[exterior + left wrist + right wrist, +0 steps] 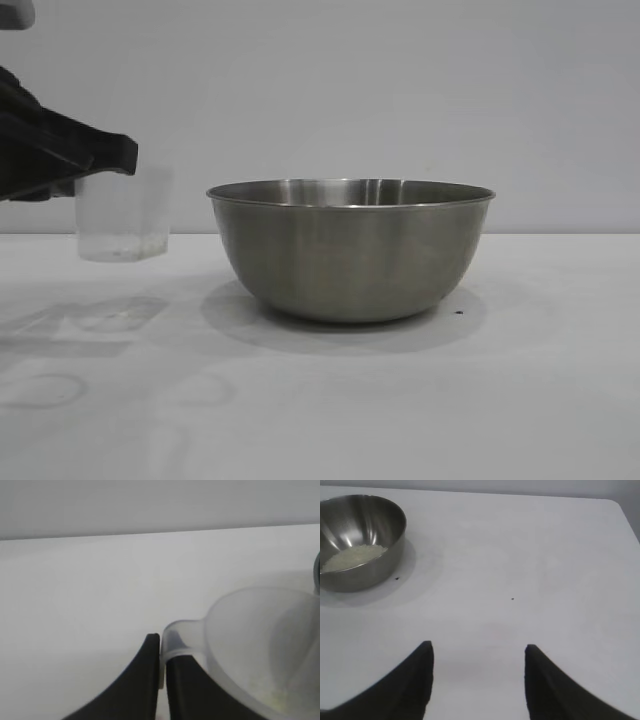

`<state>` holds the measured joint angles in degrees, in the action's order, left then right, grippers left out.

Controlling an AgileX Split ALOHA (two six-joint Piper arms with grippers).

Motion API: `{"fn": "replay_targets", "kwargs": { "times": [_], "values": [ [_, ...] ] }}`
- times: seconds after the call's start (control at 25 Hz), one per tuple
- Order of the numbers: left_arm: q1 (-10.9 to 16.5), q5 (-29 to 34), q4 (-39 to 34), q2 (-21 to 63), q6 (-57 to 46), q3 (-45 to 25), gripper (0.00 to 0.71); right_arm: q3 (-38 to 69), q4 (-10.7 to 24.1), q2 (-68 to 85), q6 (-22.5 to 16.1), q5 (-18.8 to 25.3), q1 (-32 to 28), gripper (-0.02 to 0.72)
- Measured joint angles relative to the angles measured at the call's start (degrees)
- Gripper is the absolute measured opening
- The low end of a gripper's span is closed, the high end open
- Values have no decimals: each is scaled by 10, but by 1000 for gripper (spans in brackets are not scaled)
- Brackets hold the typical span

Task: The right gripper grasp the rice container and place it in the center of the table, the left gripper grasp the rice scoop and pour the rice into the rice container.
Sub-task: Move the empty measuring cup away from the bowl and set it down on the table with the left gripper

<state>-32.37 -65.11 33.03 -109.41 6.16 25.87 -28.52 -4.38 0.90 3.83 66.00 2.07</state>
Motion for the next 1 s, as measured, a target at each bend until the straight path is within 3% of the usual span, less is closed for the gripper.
{"fn": "replay_targets", "kwargs": {
  "times": [1.0],
  "values": [
    [-5, 0, 5, -60, -59, 0, 0, 0, 0, 0, 0, 0, 0, 379]
  ]
}}
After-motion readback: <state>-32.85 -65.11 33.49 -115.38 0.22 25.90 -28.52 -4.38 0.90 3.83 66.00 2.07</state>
